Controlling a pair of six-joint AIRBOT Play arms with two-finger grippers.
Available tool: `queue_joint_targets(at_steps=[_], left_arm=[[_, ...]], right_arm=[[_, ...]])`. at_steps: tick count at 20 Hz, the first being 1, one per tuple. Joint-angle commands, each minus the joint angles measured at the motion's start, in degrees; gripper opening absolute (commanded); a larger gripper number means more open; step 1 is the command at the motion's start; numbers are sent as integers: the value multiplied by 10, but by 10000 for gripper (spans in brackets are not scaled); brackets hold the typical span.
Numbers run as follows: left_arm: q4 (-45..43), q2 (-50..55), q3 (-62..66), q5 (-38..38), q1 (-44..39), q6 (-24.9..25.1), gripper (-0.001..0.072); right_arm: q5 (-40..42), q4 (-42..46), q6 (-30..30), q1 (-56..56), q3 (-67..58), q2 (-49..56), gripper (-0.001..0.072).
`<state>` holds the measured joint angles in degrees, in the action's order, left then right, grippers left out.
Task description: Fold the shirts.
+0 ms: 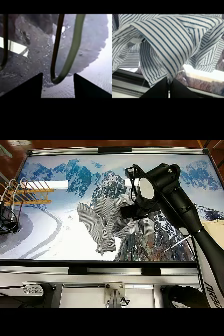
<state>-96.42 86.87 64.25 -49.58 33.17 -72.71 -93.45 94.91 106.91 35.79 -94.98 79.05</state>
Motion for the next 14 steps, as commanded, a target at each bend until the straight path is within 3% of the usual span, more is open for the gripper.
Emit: queue_joint_targets(at_steps=[1, 3, 5, 7, 10, 13, 14], left_arm=[[0, 21, 6, 14, 0, 0, 448], [0, 30, 6, 14, -1, 0, 446], [0, 32, 6, 15, 0, 1, 327], [0, 32, 6, 22, 0, 1, 313], [0, 31, 11, 24, -1, 1, 167], [0, 27, 34, 11, -2, 1, 110], [0, 26, 43, 5, -3, 2, 59]], right_arm=[[3, -2, 9, 0, 0, 0, 93], [3, -1, 12, 0, 0, 0, 93], [3, -2, 18, 0, 0, 0, 93], [3, -3, 21, 0, 0, 0, 93], [7, -3, 21, 0, 0, 0, 93], [8, -2, 21, 0, 0, 0, 93], [9, 0, 21, 0, 0, 0, 93]])
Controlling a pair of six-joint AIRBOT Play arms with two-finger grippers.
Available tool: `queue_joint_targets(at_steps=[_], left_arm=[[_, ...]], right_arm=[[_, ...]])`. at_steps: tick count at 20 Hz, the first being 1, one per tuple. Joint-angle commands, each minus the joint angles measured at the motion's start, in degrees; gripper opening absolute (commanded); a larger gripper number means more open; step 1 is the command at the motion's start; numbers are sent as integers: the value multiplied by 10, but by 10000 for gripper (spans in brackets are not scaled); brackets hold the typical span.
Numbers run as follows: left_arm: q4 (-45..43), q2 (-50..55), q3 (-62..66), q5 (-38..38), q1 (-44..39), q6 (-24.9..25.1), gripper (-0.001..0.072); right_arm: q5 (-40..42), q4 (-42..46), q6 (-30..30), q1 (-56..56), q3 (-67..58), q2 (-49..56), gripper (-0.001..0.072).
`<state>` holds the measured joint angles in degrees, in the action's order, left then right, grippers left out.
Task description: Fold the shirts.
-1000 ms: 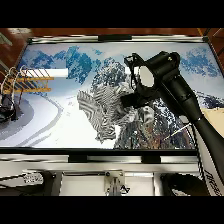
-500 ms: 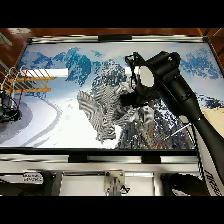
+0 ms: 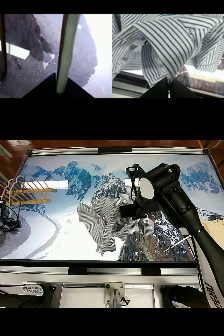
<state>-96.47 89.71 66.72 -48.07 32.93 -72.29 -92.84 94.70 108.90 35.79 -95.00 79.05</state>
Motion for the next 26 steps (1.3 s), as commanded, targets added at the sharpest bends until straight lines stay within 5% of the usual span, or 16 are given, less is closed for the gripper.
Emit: queue_joint_targets(at_steps=[1, 9, 17, 20, 26], left_arm=[[0, -4, 26, -13, -1, -2, 58], [0, -55, 42, -30, -18, -4, 57], [94, -245, 42, -29, -72, -67, 57], [158, -341, 40, -70, -144, -68, 57], [159, -519, -66, -279, -388, -76, 55]], right_arm=[[7, 3, 1, 0, 0, 0, 93], [18, 23, 1, 0, 0, 0, 93], [-50, 117, -56, 0, -1, -1, 92], [-49, 144, -85, 0, 0, -1, 92], [-50, 206, -129, -23, 0, -1, 91]])
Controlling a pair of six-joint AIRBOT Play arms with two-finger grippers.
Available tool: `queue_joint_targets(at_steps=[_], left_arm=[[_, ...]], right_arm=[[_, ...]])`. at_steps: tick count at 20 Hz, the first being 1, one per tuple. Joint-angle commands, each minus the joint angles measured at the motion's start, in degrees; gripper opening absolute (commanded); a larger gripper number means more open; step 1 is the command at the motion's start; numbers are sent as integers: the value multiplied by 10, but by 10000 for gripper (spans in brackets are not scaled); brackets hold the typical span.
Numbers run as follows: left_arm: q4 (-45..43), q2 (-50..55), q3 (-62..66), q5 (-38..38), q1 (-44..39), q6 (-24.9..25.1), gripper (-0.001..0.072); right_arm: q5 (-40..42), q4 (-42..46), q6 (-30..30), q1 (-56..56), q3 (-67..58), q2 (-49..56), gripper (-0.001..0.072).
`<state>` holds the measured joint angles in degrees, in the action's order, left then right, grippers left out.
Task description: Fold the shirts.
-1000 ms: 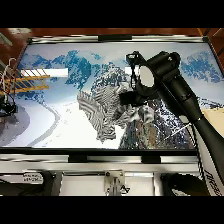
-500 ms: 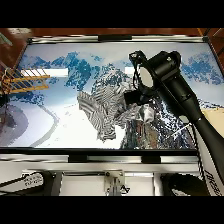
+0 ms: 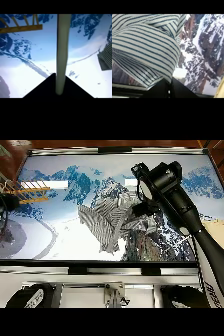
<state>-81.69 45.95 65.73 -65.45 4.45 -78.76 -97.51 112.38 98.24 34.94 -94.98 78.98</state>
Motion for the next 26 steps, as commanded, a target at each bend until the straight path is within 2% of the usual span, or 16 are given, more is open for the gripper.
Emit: queue_joint_targets(at_steps=[1, 4, 7, 10, 13, 15, 19, 23, 26], left_arm=[[11, -118, -95, -132, -146, -24, 55], [12, -218, -176, -204, -270, -52, 54], [37, -283, -191, -304, -408, -76, 54], [66, -299, -191, -318, -534, -170, 53], [46, -280, -209, -310, -640, -233, 53], [43, -266, -245, -264, -686, -260, 53], [-17, -215, -290, -98, -718, -305, 53], [-54, -118, -292, 17, -718, -326, 53], [-48, -39, -292, 69, -718, -325, 53]], right_arm=[[-5, 22, -22, -31, -1, 0, 92], [-12, -37, -30, -83, -1, 0, 91], [-14, -63, -30, -108, -1, 0, 92], [-12, -65, -30, -110, -1, 0, 92], [-12, -67, -30, -110, -1, 0, 92], [-12, -70, -30, -110, -1, 0, 92], [-13, -71, -30, -110, -1, 0, 92], [-14, -71, -30, -109, -1, 0, 92], [-13, -71, -35, -109, -1, 0, 92]])
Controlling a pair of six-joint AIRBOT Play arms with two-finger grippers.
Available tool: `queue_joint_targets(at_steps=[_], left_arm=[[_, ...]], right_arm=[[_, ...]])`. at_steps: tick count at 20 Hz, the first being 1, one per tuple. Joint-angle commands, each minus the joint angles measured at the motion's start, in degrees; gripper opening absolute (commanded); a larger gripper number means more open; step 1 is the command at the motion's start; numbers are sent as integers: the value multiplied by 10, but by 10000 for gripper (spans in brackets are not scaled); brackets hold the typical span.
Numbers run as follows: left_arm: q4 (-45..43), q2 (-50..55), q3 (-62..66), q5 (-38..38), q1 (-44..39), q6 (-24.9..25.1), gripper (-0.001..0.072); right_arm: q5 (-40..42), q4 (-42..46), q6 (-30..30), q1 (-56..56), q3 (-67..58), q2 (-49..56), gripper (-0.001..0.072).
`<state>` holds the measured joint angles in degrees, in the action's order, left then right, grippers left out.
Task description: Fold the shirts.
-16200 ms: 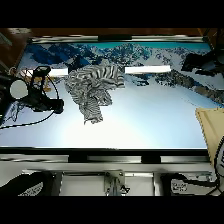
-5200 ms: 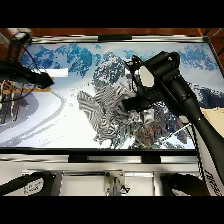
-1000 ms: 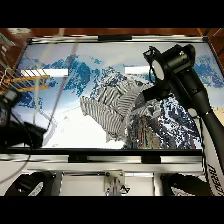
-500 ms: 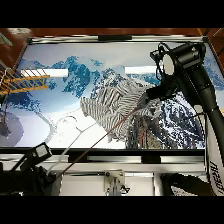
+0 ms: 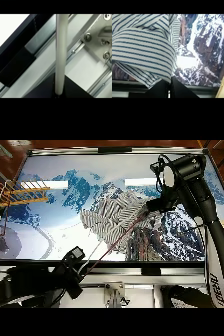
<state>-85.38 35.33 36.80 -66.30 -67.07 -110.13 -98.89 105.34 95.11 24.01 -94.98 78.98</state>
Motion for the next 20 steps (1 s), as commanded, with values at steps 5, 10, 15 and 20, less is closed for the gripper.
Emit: queue_joint_targets(at_steps=[5, 10, 15, 20], left_arm=[[-47, 119, 1, 66, -3, -133, 53], [-44, 119, 12, 135, -5, -96, 53], [9, 119, 25, 95, -9, 96, 53], [7, 119, 25, 111, -2, 139, 53]], right_arm=[[7, 2, -17, 0, -1, -25, 92], [14, -118, -58, 2, -1, -79, 93], [26, -155, -75, 2, -1, -118, 92], [-15, -199, -81, 2, -1, -130, 92]])
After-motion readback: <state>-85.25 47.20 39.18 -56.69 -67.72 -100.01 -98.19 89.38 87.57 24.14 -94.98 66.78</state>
